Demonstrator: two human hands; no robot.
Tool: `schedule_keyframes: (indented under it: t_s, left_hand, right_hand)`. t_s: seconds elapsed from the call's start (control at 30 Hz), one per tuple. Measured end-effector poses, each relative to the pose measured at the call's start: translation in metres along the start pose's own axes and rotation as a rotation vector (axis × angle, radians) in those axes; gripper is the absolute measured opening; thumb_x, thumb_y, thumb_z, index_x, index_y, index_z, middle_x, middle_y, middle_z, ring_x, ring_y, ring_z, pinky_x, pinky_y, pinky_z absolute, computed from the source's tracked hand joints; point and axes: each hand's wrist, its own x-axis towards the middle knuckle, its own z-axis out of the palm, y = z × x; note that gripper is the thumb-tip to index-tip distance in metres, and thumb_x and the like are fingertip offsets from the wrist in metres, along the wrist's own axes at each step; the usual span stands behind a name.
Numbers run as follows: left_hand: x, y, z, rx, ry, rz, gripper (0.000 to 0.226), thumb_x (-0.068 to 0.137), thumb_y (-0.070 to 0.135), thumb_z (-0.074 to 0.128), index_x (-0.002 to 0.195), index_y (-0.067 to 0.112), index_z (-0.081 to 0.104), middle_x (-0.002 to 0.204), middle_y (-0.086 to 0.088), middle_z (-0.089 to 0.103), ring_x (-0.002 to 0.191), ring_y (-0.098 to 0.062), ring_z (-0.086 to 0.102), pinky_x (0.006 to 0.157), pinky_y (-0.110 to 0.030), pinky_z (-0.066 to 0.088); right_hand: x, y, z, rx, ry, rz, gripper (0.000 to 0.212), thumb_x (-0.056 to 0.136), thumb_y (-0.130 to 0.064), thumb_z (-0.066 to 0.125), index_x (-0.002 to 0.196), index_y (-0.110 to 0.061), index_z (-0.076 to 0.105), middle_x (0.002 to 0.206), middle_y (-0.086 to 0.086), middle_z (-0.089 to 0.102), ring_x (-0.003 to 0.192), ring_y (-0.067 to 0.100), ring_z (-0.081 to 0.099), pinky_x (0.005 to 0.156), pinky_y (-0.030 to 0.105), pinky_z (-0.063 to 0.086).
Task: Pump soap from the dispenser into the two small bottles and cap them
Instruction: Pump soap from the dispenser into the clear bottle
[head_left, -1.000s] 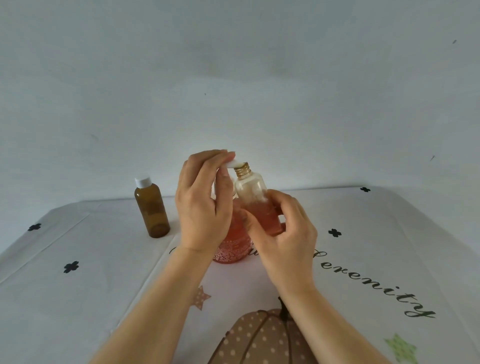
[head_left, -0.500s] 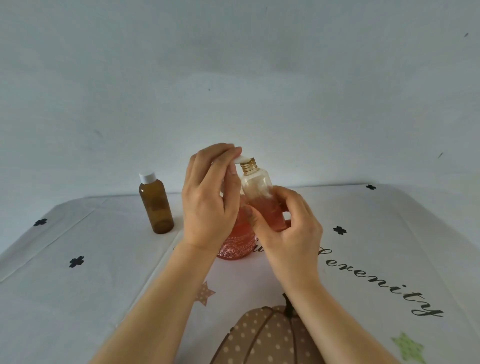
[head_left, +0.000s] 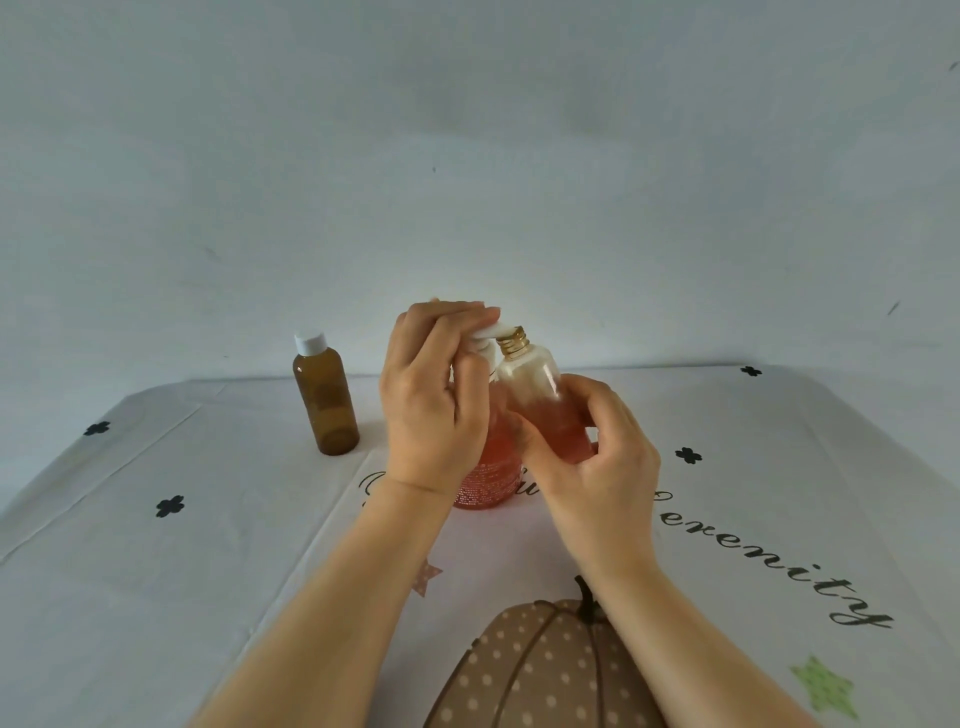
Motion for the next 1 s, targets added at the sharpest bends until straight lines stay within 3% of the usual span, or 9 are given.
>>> schedule_keyframes:
  t_s: [0.17, 0.3, 0.47, 0.7, 0.83, 1.0]
  left_hand:
    - [0.001, 0.000, -0.001, 0.069, -0.043, 0.054, 0.033, 0.091, 0.002, 0.039, 0.108, 0.000, 0.067, 0.110, -0.002, 0.056, 0.103, -0.021, 0.058, 0.089, -0.030, 0.049]
    - [0.003, 0.000, -0.002, 0.098, -0.076, 0.090, 0.033, 0.094, 0.001, 0.039, 0.116, -0.002, 0.063, 0.117, -0.002, 0.054, 0.107, -0.025, 0.058, 0.091, -0.033, 0.049]
    - [0.005, -0.001, -0.003, 0.142, -0.071, 0.095, 0.028, 0.093, -0.001, 0.048, 0.118, -0.001, 0.062, 0.115, -0.005, 0.059, 0.108, -0.022, 0.058, 0.094, -0.026, 0.046]
    - [0.009, -0.001, -0.004, 0.203, -0.026, 0.176, 0.022, 0.089, -0.002, 0.051, 0.103, -0.003, 0.069, 0.112, -0.013, 0.063, 0.111, -0.023, 0.054, 0.097, -0.025, 0.042]
    - [0.011, -0.001, -0.005, 0.226, -0.063, 0.223, 0.024, 0.088, -0.004, 0.052, 0.104, -0.004, 0.069, 0.106, -0.016, 0.062, 0.100, -0.027, 0.059, 0.088, -0.029, 0.048]
    - [0.014, 0.003, -0.008, 0.224, -0.074, 0.217, 0.028, 0.088, -0.004, 0.047, 0.103, -0.001, 0.070, 0.101, -0.013, 0.063, 0.091, -0.025, 0.060, 0.080, -0.027, 0.048]
  right_hand:
    - [0.002, -0.006, 0.005, -0.011, 0.043, -0.037, 0.050, 0.074, -0.050, 0.073, 0.113, -0.020, 0.065, 0.099, -0.009, 0.067, 0.088, 0.011, 0.064, 0.076, 0.032, 0.054]
    - [0.001, -0.008, 0.006, 0.005, 0.064, -0.080, 0.055, 0.077, -0.060, 0.068, 0.113, -0.019, 0.064, 0.100, -0.009, 0.067, 0.087, 0.010, 0.064, 0.075, 0.039, 0.056]
    - [0.002, -0.007, 0.008, 0.003, 0.072, -0.097, 0.058, 0.077, -0.063, 0.064, 0.114, -0.018, 0.064, 0.101, -0.009, 0.067, 0.086, 0.007, 0.063, 0.073, 0.034, 0.056]
    - [0.003, -0.007, 0.008, 0.012, 0.071, -0.094, 0.058, 0.078, -0.062, 0.064, 0.114, -0.017, 0.064, 0.101, -0.008, 0.067, 0.086, 0.009, 0.062, 0.076, 0.039, 0.056]
    - [0.003, -0.007, 0.008, 0.024, 0.080, -0.084, 0.057, 0.078, -0.061, 0.063, 0.113, -0.017, 0.064, 0.099, -0.008, 0.067, 0.085, 0.009, 0.062, 0.075, 0.036, 0.055]
    - [0.003, -0.006, 0.008, 0.019, 0.083, -0.082, 0.059, 0.077, -0.060, 0.065, 0.117, -0.017, 0.066, 0.097, -0.010, 0.065, 0.084, 0.009, 0.062, 0.072, 0.020, 0.048]
